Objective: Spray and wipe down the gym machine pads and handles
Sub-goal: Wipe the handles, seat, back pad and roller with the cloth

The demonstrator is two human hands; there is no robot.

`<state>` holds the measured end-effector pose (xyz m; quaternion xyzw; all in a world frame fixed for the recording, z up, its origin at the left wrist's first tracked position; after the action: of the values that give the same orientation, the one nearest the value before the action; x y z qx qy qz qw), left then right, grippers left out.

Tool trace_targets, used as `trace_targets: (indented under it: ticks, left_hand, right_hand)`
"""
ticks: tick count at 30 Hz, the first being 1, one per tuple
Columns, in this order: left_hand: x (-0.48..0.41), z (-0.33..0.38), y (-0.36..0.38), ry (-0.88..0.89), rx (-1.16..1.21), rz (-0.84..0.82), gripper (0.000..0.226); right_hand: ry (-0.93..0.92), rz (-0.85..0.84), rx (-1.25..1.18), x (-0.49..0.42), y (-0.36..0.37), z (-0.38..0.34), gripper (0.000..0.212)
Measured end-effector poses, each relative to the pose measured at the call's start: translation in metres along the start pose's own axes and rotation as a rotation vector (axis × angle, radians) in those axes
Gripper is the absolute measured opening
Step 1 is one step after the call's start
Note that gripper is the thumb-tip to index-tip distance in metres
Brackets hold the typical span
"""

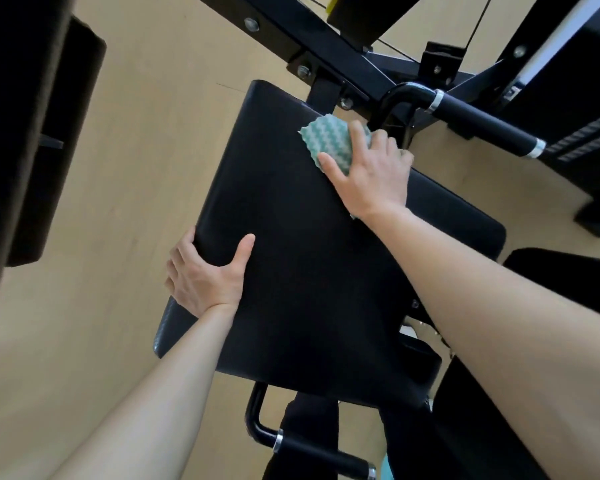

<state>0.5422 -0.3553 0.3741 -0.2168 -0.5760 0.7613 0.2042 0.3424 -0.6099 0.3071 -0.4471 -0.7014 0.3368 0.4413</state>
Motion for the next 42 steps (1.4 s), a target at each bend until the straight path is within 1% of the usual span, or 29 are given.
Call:
trace_targets:
  ticks: [3,6,9,11,12,13,15,19,21,23,24,25,26,30,32,34,35,36,38,42]
  left_hand:
    - [0.001,0.0,0.0,0.003,-0.003,-0.005,0.1]
    - [0.001,0.0,0.0,0.003,-0.003,-0.01,0.1]
    - [0.001,0.002,0.0,0.004,-0.01,-0.013,0.101]
    - [0.002,0.003,-0.001,0.009,-0.018,-0.01,0.101]
    - [0.002,0.003,-0.001,0.013,-0.02,-0.009,0.1]
    - [0.003,0.003,-0.001,0.016,-0.022,-0.007,0.1]
    - [0.003,0.002,0.0,0.021,-0.028,-0.002,0.101]
    - [0.003,0.003,-0.001,0.027,-0.027,0.006,0.1]
    - [0.003,0.003,-0.002,0.037,-0.034,0.008,0.1]
    - [0.003,0.003,-0.002,0.043,-0.044,0.007,0.101]
    - [0.003,0.002,-0.002,0.044,-0.043,0.004,0.101]
    - [0.003,0.002,-0.001,0.046,-0.041,0.003,0.102]
    - [0.002,0.001,-0.001,0.046,-0.037,0.002,0.102]
    - [0.004,-0.001,0.001,0.046,-0.042,0.007,0.103]
    - [0.004,0.0,0.001,0.05,-0.052,0.01,0.103]
    - [0.004,0.0,0.001,0.055,-0.057,0.016,0.104]
    - [0.003,0.0,0.001,0.056,-0.061,0.018,0.104]
    - [0.003,0.0,0.001,0.058,-0.066,0.018,0.104]
    - [0.004,0.0,0.002,0.06,-0.079,0.018,0.105]
    - [0.004,0.001,0.001,0.061,-0.089,0.024,0.104]
  right_hand:
    - [0.163,0.016,-0.013,0.03,0.012,0.045,0.076]
    - [0.3,0.005,0.001,0.064,0.026,0.087,0.081]
    - [0.475,0.01,-0.041,0.104,0.04,0.117,0.086]
    - [0.52,-0.002,-0.037,0.131,0.05,0.12,0.086]
    - [0.496,-0.022,-0.029,0.143,0.056,0.115,0.085]
    - [0.445,-0.048,-0.019,0.154,0.061,0.107,0.082]
    - [0.281,-0.093,-0.008,0.169,0.069,0.08,0.077]
    - [-0.192,-0.187,-0.018,0.196,0.081,-0.003,0.071]
    - [-0.431,-0.172,0.02,0.209,0.082,-0.035,0.069]
    - [-0.567,-0.149,0.063,0.206,0.082,-0.038,0.065]
    - [-0.577,-0.133,0.084,0.199,0.081,-0.03,0.063]
    - [-0.543,-0.115,0.1,0.188,0.078,-0.017,0.062]
    - [-0.47,-0.099,0.104,0.176,0.075,0.0,0.062]
    - [-0.051,-0.077,0.083,0.132,0.06,0.087,0.069]
    - [0.176,-0.075,0.034,0.119,0.052,0.123,0.073]
    - [0.351,-0.05,-0.036,0.113,0.046,0.142,0.076]
    - [0.396,-0.037,-0.06,0.112,0.045,0.142,0.078]
    - [0.411,-0.026,-0.075,0.112,0.045,0.138,0.08]
    - [0.369,-0.007,-0.073,0.11,0.044,0.121,0.079]
    - [0.191,0.012,-0.058,0.103,0.043,0.084,0.063]
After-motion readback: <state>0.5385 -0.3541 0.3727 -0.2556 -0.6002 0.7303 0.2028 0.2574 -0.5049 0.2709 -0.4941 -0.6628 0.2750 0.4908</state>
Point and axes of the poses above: each hand's wrist, its own x-axis away from the middle knuckle, its own y-axis out of the palm, z = x × y, the point moved 7 cm from there along -x, towards the middle knuckle, and after that the axes turned 10 degrees about y, right-handed, at the moved point
